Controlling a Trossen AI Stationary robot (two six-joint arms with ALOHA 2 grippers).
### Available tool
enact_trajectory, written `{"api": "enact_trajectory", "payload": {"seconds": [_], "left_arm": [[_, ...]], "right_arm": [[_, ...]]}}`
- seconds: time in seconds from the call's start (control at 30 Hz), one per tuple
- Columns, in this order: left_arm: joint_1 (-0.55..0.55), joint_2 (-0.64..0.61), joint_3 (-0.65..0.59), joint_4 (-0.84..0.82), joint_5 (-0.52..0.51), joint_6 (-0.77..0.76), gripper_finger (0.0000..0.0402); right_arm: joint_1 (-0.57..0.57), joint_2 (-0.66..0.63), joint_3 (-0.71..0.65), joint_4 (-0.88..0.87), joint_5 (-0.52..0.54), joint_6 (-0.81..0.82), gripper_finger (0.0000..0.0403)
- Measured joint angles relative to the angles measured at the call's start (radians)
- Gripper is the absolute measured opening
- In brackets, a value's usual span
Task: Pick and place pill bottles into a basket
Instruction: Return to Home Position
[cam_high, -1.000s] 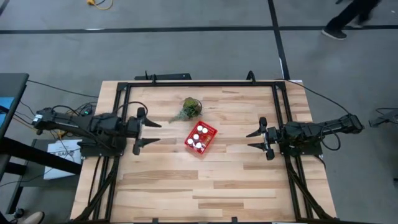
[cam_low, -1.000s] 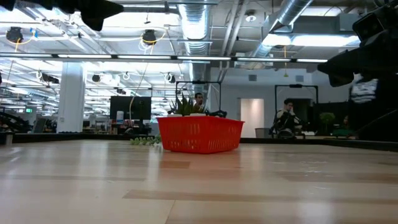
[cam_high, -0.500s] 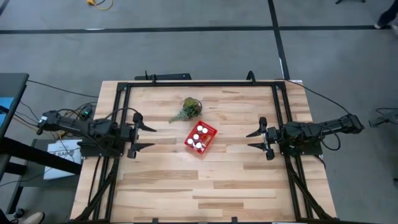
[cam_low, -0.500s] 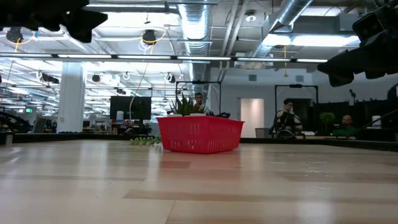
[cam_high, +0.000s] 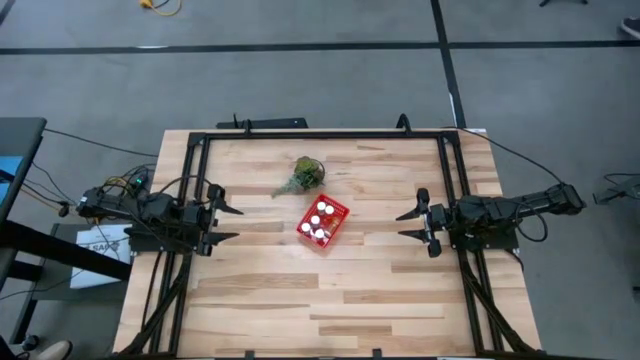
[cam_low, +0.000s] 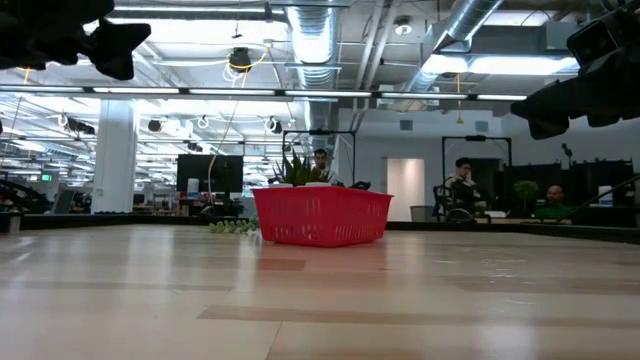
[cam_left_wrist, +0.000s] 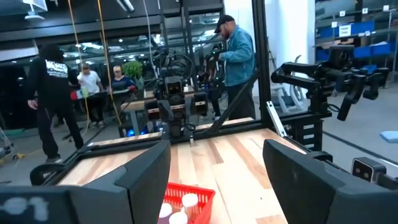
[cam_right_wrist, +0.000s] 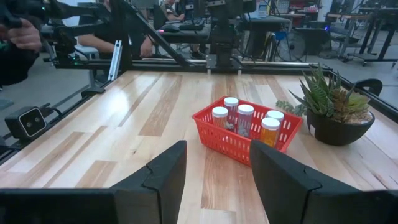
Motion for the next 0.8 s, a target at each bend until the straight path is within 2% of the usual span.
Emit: {"api": "enact_trajectory", "payload": {"seconds": [0.33,0.67,0.8], "left_arm": [[0.0,-0.003,-0.033,-0.008,0.018,0.0,0.0247],[0.0,-0.003,-0.033,-0.11,0.018,0.0,0.0247],[0.0,-0.003,-0.064,-0.04,0.043,0.033,0.0247]], "right_arm": [[0.0,0.0,0.0,0.0,0.0,0.0,0.0169],[0.0,0.0,0.0,0.0,0.0,0.0,0.0169],[0.0,0.0,0.0,0.0,0.0,0.0,0.0169]]}}
